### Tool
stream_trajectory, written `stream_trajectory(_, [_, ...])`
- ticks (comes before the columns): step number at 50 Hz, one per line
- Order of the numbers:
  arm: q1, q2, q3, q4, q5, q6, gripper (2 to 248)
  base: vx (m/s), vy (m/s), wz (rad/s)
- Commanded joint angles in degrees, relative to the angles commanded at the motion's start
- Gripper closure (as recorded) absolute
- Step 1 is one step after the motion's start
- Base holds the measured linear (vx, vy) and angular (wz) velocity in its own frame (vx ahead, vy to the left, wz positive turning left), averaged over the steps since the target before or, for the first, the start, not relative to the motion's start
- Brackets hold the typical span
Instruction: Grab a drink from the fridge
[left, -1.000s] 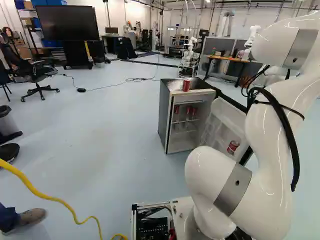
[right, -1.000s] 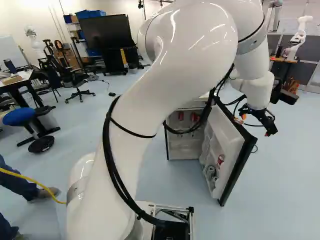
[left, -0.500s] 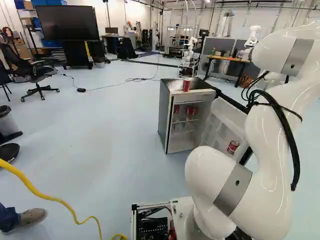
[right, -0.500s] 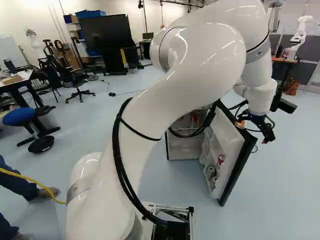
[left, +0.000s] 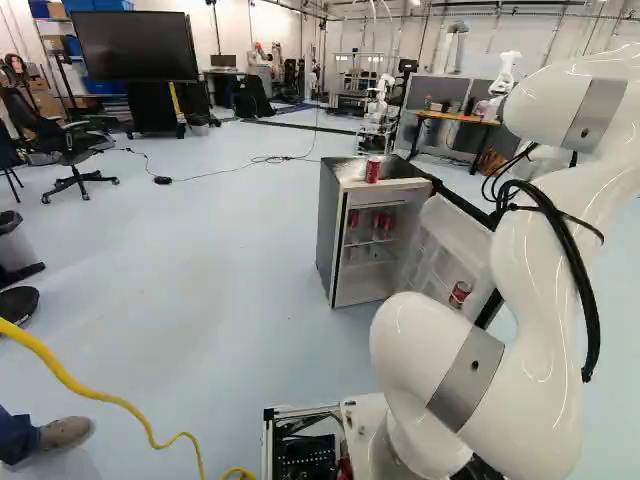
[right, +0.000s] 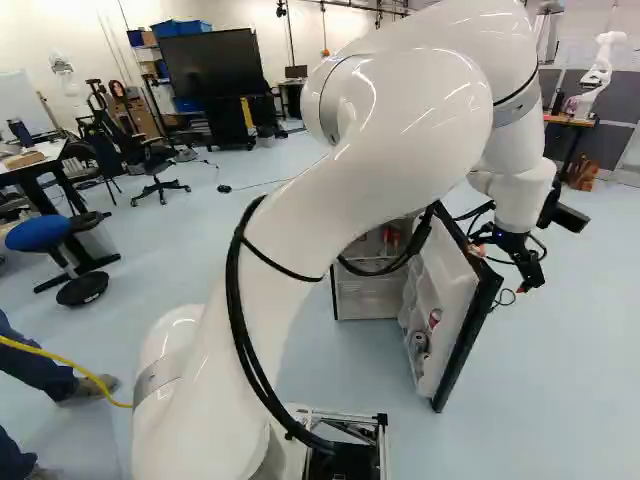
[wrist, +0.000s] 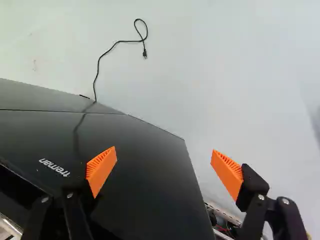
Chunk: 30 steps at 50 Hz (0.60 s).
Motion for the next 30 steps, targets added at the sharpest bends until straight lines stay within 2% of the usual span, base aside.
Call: stream_trajectory(30, [0.3,0.5,0.8,0.0,-7.7,0.0,3,0.000,0.000,0.000])
